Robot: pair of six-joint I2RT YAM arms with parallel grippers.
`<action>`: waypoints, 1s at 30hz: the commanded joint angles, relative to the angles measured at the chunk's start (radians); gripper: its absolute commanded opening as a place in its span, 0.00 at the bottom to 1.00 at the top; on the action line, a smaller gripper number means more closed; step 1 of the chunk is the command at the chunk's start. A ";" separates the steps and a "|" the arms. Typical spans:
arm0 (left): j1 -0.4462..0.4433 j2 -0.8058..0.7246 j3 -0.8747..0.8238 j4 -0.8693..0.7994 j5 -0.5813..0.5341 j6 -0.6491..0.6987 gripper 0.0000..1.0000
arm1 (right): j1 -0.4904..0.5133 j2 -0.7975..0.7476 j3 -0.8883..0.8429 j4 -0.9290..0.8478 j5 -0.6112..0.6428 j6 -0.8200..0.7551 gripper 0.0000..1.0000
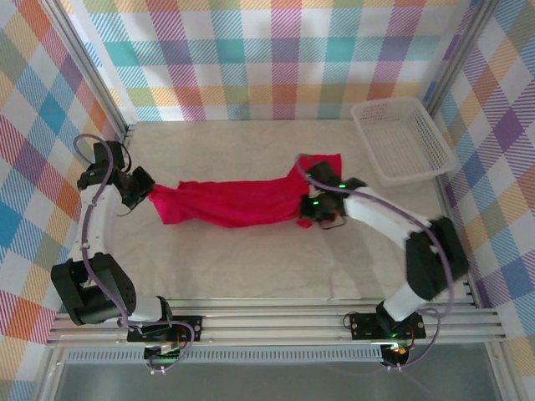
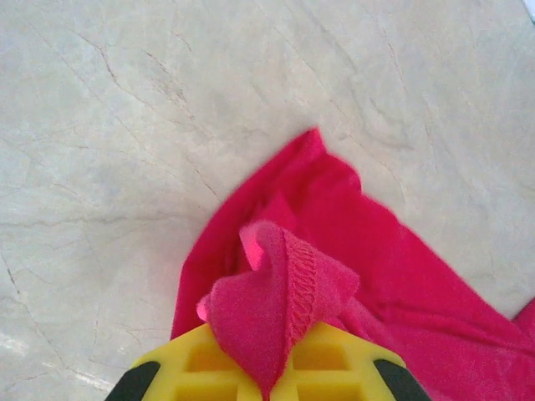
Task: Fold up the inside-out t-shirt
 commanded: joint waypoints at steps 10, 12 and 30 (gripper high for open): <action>0.019 0.041 0.002 -0.071 -0.201 0.035 0.28 | -0.126 -0.180 -0.158 -0.128 -0.115 -0.105 0.00; 0.016 0.031 0.028 -0.100 -0.282 0.052 0.30 | -0.129 -0.180 -0.158 -0.132 -0.130 -0.116 0.00; -0.895 0.109 -0.232 0.765 0.164 0.286 0.39 | -0.271 -0.162 -0.116 -0.286 0.099 -0.149 0.58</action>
